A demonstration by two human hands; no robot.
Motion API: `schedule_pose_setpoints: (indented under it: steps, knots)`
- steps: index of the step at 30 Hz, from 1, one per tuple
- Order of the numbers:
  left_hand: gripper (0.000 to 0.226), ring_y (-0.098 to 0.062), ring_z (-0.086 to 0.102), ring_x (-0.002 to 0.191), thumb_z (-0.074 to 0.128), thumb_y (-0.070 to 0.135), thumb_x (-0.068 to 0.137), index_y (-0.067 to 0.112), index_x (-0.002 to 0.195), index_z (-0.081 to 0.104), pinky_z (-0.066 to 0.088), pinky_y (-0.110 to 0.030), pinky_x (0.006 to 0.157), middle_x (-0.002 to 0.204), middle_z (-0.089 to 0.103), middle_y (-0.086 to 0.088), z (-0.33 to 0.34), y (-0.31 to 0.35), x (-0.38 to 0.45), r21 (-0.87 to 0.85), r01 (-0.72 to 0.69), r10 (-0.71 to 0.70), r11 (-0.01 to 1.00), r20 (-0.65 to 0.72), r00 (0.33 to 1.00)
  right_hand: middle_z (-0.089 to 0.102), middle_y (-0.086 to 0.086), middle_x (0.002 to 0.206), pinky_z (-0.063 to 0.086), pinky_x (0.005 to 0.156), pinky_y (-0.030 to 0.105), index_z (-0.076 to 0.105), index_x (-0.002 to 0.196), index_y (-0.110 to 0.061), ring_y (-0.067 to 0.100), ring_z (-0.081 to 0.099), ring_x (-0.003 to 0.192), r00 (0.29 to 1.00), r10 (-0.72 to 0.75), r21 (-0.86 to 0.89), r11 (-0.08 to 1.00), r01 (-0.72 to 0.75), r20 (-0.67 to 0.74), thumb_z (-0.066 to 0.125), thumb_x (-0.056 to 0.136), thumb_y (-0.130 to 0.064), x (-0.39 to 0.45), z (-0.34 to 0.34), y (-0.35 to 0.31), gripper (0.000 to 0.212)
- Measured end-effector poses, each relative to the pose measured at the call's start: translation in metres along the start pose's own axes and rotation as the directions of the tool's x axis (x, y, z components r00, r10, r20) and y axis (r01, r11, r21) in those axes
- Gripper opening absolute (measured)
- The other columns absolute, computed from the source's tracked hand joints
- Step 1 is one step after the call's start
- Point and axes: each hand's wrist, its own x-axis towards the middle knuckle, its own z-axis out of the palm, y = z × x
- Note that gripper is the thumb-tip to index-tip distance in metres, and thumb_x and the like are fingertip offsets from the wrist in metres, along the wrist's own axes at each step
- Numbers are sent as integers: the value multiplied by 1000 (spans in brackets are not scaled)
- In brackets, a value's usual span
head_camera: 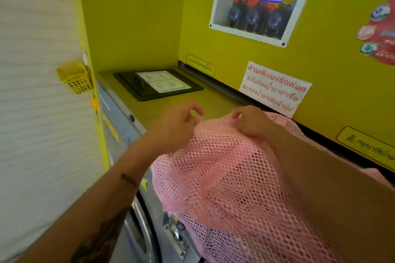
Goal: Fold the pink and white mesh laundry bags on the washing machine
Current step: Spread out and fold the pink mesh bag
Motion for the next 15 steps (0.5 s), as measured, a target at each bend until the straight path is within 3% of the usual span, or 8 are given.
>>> schedule_pose_setpoints:
  steps: [2,5,7,8,10,12,14,15]
  knots:
    - [15,-18,57,62,50,21,100,25,113,55,47,-31,53,79,57,-4,-12,1,-2,-36,38,-35,999,90,995,67,8,112,52,84,37,72,96,-16,24,61,96,999,-10,-27,1000,8,-54,65,85,-16,5,0,1,13]
    - [42,-14,64,78,65,39,91,33,129,47,53,-31,69,96,67,1,-27,1,-10,115,63,-100,991,354,930,65,3,96,47,73,32,70,88,-17,21,57,86,992,-15,-31,999,11,-126,61,83,-9,8,-7,1,13]
    - [54,-12,67,85,71,34,87,37,134,46,55,-35,80,98,70,6,-33,-2,-15,199,30,-114,980,427,897,65,2,93,44,69,31,70,89,-17,21,56,84,989,-7,-13,1000,6,-146,59,82,-6,8,-13,1,17]
    - [55,-12,67,85,73,28,86,37,134,47,54,-35,78,98,70,5,-37,-3,-16,144,42,-104,989,457,883,66,3,93,44,68,31,69,89,-17,21,57,83,988,-6,-9,1000,5,-155,58,82,-5,8,-16,1,18]
    - [55,-13,62,79,74,17,84,37,131,53,48,-31,70,95,66,0,-49,-4,-17,-125,119,-45,985,478,877,67,5,93,46,68,32,69,88,-17,23,59,85,984,1,0,1000,-1,-176,57,81,-4,8,-21,-1,19]
    - [52,-19,59,79,72,12,80,34,126,60,48,-34,69,92,60,-5,-68,-6,-14,-390,193,-10,901,424,906,66,5,95,48,70,33,69,90,-17,25,60,87,982,16,24,1000,-12,-188,57,82,-4,8,-26,-5,20]
    - [50,-21,60,79,70,6,83,33,124,62,51,-35,69,95,59,-8,-84,-9,-10,-407,204,-40,891,376,926,67,5,98,48,71,33,68,90,-19,25,60,88,987,2,29,1000,3,-162,58,83,-5,8,-26,-7,19]
    - [50,-20,59,78,69,4,86,34,125,61,50,-33,67,97,60,-9,-87,-13,-7,-274,180,-80,945,338,938,68,4,102,49,73,33,68,89,-20,23,61,90,992,-9,6,1000,10,-124,59,83,-9,8,-24,-7,16]
